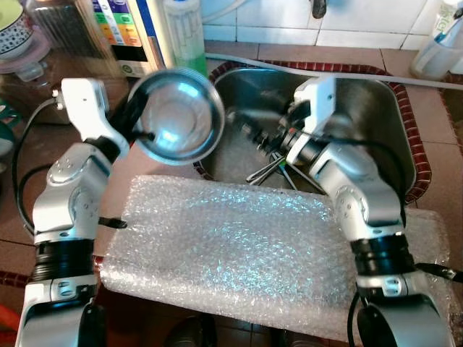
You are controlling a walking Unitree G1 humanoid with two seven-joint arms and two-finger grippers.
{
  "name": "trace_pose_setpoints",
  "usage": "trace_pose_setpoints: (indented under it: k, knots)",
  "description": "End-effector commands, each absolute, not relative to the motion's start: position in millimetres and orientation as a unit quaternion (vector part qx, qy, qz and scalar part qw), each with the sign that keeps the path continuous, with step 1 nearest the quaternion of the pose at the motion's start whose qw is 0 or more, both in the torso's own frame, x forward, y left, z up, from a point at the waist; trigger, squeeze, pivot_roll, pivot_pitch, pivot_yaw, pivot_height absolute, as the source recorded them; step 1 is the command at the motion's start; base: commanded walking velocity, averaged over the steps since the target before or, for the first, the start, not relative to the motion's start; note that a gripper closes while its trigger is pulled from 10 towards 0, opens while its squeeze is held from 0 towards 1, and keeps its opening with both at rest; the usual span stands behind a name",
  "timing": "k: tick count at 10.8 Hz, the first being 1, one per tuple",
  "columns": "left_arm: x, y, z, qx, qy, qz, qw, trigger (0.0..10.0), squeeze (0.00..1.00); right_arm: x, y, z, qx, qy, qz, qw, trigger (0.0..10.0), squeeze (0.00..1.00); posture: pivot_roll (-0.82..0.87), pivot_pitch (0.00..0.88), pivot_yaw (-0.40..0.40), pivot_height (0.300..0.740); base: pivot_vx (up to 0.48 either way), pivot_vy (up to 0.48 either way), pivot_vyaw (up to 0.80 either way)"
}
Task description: Kitchen organization
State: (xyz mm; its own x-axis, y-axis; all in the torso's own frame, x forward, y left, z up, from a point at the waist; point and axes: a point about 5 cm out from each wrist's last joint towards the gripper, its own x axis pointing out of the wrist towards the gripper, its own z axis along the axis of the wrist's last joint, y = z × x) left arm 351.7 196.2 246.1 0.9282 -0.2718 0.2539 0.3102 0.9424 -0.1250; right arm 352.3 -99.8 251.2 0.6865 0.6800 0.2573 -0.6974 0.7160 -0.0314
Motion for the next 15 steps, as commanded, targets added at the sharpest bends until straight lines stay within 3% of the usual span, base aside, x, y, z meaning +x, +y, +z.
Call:
trace_pose_setpoints:
  k: [1, 7, 8, 9, 15]
  knots:
    - [349.0, 191.4, 258.3, -0.08, -0.149, -0.158, 0.973, 0.0, 0.0, 355.2, -101.0, 253.1, 0.041, -0.128, 0.362, 0.922, 10.0, 0.0, -0.05, 0.254, 0.097, 0.74, 0.0, 0.0, 0.0]
    - [338.1, 138.9, 267.9, -0.111, -0.189, -0.272, 0.937, 0.0, 0.0, 361.3, -100.9, 246.3, 0.095, -0.104, 0.355, 0.924, 10.0, 0.0, -0.04, 0.254, 0.095, 0.74, 0.0, 0.0, 0.0]
    - [336.8, 135.8, 269.6, -0.116, -0.192, -0.282, 0.933, 0.0, 0.0, 361.9, -101.8, 245.3, 0.1, -0.1, 0.35, 0.926, 1.3, 0.0, -0.05, 0.254, 0.097, 0.74, 0.0, 0.0, 0.0]
    - [336.3, 133.9, 270.5, -0.118, -0.194, -0.286, 0.931, 0.0, 0.0, 362.4, -103.2, 245.1, 0.103, -0.1, 0.345, 0.927, 0.0, 0.0, -0.05, 0.254, 0.098, 0.74, 0.0, 0.0, 0.0]
    - [335.4, 127.6, 267.2, -0.117, -0.193, -0.299, 0.927, 0.0, 0.0, 364.8, -106.3, 248.6, 0.126, -0.095, 0.334, 0.929, 0.0, 0.0, -0.05, 0.244, 0.099, 0.74, 0.0, 0.0, 0.0]
